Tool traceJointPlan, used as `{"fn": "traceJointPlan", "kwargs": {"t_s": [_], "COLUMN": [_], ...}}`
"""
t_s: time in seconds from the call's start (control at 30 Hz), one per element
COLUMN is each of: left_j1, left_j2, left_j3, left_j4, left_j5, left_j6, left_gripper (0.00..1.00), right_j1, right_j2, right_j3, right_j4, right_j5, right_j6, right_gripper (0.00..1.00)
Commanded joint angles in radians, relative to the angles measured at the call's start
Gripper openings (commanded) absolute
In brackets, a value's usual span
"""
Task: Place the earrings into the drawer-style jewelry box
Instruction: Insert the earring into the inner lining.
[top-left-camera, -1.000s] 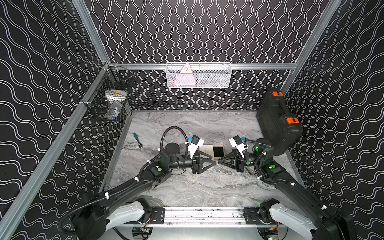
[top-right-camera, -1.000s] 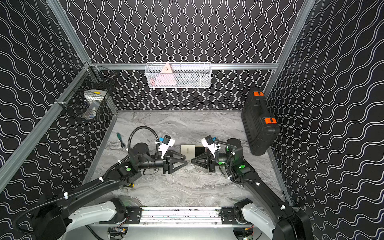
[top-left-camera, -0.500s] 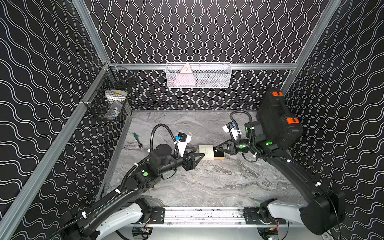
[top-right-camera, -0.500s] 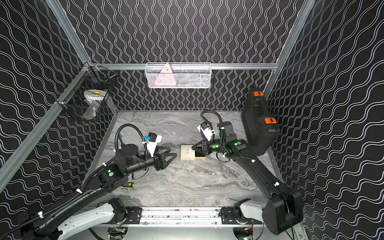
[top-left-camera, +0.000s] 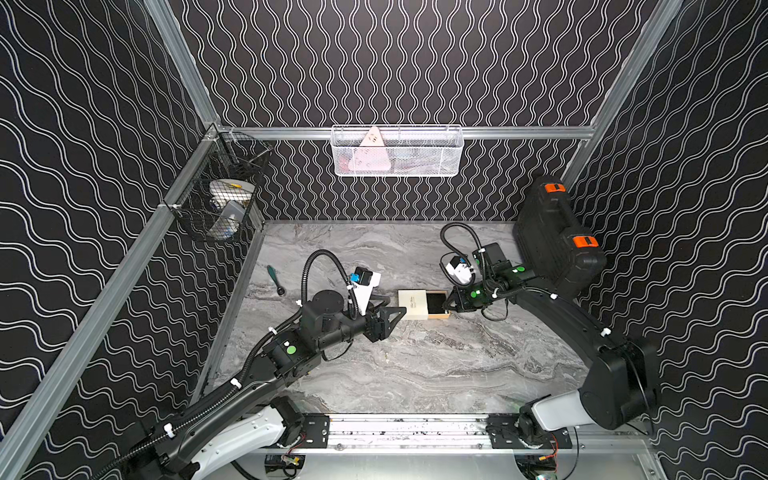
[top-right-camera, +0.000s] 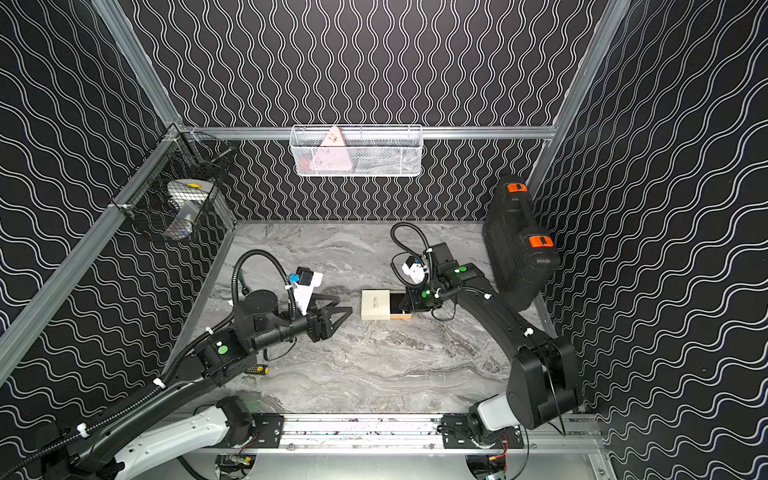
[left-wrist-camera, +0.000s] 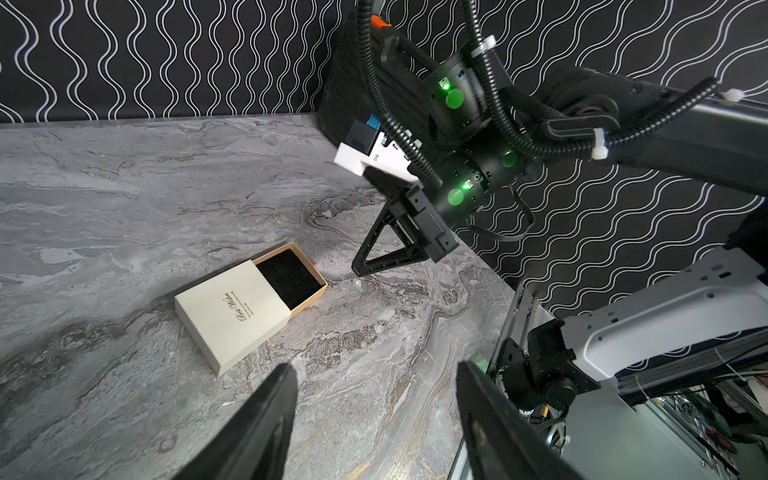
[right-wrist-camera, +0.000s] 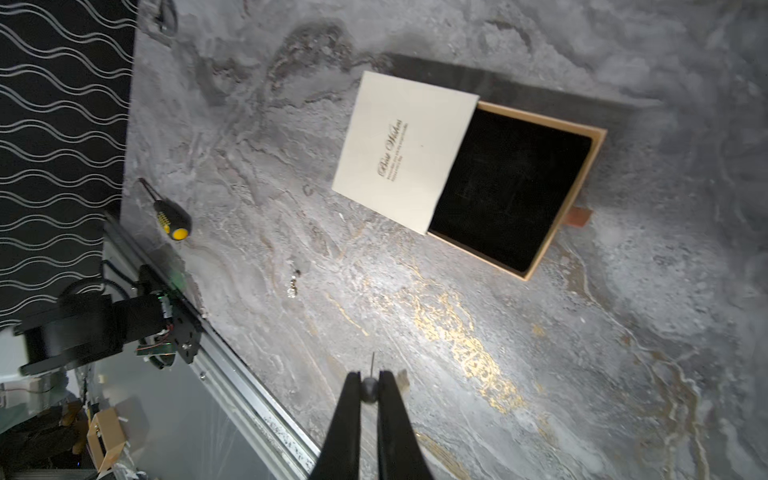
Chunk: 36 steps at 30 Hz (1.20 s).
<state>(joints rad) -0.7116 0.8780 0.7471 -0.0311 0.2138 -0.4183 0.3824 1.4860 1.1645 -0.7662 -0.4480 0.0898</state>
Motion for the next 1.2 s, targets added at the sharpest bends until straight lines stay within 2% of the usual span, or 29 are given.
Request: {"fn": "traceJointPlan", "kwargs": {"t_s": [0.0,0.5,0.77,1.17], "left_j1": [0.001,0.001,0.001,0.001], "left_j2": [-0.001,-0.013,0.018,0.084], "left_j3": [-0.003,-0.008,-0.044,-0.022], "left_j4": [0.004,0.029,0.045,0.066], "left_j5": [-0.009,-0.029,-0.172,-0.224], "left_j6": [0.001,-0.041,-0.101,-0.047], "left_gripper": [0.66,0.66,0.66,0.66], "right_j1": [-0.001,-0.002,-0.01,-0.029], "right_j2": [0.034,0.271,0.328,0.409], "right_j3": [0.003,0.088,0.134,0.216], "right_j4": [-0.018,-0.007,-0.011,-0.031], "right_j5": [0.066,0.149,0.157,0.147], "right_j6": [0.005,-0.014,-0.017,-0.014], "right_gripper": [0.0,0.0,0.0,0.0]}}
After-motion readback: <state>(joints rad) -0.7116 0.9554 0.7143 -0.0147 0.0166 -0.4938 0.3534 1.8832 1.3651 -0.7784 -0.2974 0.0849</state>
